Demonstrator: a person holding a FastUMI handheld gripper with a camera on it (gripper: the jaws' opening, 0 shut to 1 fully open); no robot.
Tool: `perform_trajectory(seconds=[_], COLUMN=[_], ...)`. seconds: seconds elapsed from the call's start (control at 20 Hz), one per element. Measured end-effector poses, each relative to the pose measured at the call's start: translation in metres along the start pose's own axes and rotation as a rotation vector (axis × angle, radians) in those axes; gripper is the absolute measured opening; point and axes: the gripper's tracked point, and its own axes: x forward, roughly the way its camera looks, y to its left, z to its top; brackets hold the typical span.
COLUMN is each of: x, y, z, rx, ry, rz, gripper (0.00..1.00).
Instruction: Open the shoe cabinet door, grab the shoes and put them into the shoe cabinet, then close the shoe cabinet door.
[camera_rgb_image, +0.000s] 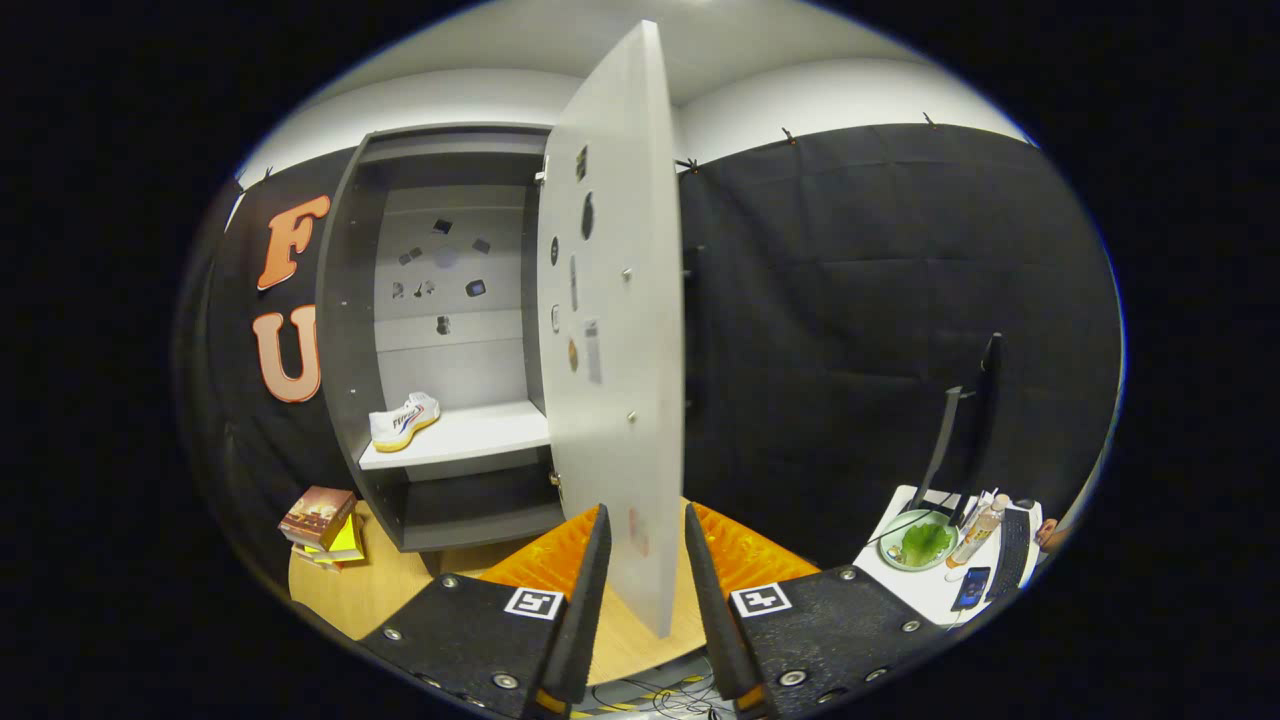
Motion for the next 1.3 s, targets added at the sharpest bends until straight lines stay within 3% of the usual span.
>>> perform_trajectory(seconds=[0.15,0.3,0.5,0.7,0.85,1.15,1.25,1.3], x=[-0.006,0.002,0.03,0.072,0.105,0.148,0.157,0.156], y=[0.036,0.079,0.129,0.16,0.171,0.173,0.168,0.164], z=[-0.04,-0.094,-0.173,-0.257,-0.307,-0.367,-0.368,-0.368], rx=[-0.009,-0.06,-0.175,-0.277,-0.308,-0.267,-0.284,-0.302], ry=[0.014,0.099,0.226,0.404,0.523,0.662,0.647,0.65], rz=[0.07,0.16,0.257,0.319,0.329,0.311,0.292,0.294], gripper=[0.58,0.79,0.91,0.95,0.93,0.75,0.62,0.48])
